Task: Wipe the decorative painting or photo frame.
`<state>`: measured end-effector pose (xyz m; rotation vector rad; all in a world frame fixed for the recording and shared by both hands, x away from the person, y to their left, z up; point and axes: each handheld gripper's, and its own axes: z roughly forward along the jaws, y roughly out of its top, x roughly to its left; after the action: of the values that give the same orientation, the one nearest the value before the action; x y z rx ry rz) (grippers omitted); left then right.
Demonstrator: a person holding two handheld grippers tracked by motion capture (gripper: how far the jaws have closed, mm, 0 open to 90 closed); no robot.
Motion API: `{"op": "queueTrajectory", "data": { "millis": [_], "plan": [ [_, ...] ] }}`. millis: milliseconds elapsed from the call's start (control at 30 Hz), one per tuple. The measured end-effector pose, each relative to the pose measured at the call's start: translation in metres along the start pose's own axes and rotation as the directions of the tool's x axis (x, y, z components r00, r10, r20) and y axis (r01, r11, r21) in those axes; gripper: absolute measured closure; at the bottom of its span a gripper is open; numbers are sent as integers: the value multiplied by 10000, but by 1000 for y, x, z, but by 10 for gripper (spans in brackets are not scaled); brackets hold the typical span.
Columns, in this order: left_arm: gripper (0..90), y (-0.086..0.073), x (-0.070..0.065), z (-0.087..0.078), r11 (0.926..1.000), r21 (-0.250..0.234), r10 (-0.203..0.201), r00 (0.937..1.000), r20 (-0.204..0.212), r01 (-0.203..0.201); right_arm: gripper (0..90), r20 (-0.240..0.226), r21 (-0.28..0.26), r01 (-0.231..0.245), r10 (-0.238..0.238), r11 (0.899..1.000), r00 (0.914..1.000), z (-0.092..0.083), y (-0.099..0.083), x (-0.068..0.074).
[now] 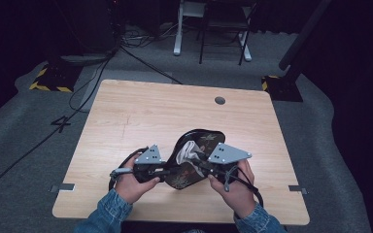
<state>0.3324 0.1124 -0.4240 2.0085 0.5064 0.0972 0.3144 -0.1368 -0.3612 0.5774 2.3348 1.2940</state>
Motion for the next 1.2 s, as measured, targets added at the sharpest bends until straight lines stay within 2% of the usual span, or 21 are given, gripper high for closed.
{"op": "queueTrajectory", "data": {
  "millis": [67, 133, 333, 400, 633, 1200],
  "plan": [
    [793, 0, 0, 0, 10000, -11, 7, 10000, 38, -7, 790, -83, -71, -5, 4, 10000, 10000, -1, -1, -1],
    [794, 0, 1, 0, 10000, -13, -1, 10000, 58, 1, 791, -185, -113, -201, 199, 9997, 9996, -2, -4, -4],
    [793, 0, 1, 1, 10000, -6, 58, 9999, 84, -58, 791, 142, 86, -273, 271, 9996, 9995, -4, -14, -11],
    [793, 0, 1, 1, 10000, -12, 75, 9999, 92, -74, 791, 278, 141, -505, 501, 9986, 9984, -6, -24, -17],
    [790, 0, 1, 1, 10000, -3, 93, 9999, 75, -93, 791, 509, 371, -692, 673, 9969, 9964, -9, -36, -27],
    [782, 0, 0, 1, 9999, 23, 126, 9999, 102, -127, 790, 1126, 982, -1302, 1190, 9866, 9865, -16, -56, -50]
  ]
}}
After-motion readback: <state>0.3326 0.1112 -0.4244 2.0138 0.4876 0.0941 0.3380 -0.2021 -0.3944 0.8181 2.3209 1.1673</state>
